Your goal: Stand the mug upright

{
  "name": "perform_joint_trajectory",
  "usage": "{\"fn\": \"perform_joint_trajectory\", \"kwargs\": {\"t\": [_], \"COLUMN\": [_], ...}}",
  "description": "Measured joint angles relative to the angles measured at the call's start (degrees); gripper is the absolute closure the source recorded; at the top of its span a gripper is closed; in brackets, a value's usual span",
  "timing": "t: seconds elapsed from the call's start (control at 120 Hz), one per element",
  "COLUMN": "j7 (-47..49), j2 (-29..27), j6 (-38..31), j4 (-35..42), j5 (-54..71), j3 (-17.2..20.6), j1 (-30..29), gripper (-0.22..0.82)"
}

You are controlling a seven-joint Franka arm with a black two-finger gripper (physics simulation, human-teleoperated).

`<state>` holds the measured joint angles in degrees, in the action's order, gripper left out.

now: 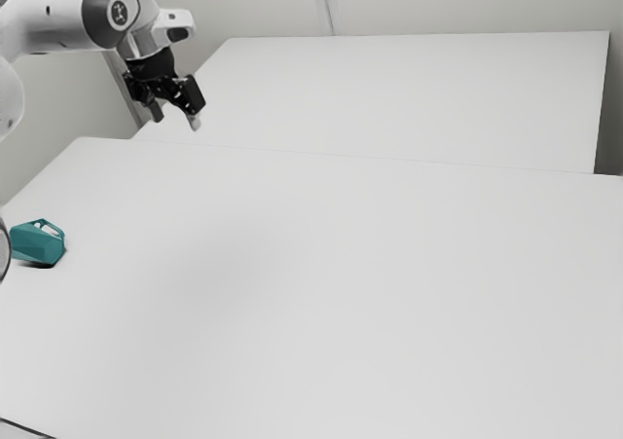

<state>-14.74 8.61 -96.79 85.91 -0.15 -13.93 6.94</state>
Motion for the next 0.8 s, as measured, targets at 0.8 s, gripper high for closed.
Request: {"fn": "perform_joint_trajectory", "kwargs": {"t": [0.8], "j7": [-7.8], "j2": [-14.0], "j6": [-12.5], "j4": [28.8], "j5": [-20.0], "j3": [8.1], "j1": [-54.4], "gripper": [0.00]}}
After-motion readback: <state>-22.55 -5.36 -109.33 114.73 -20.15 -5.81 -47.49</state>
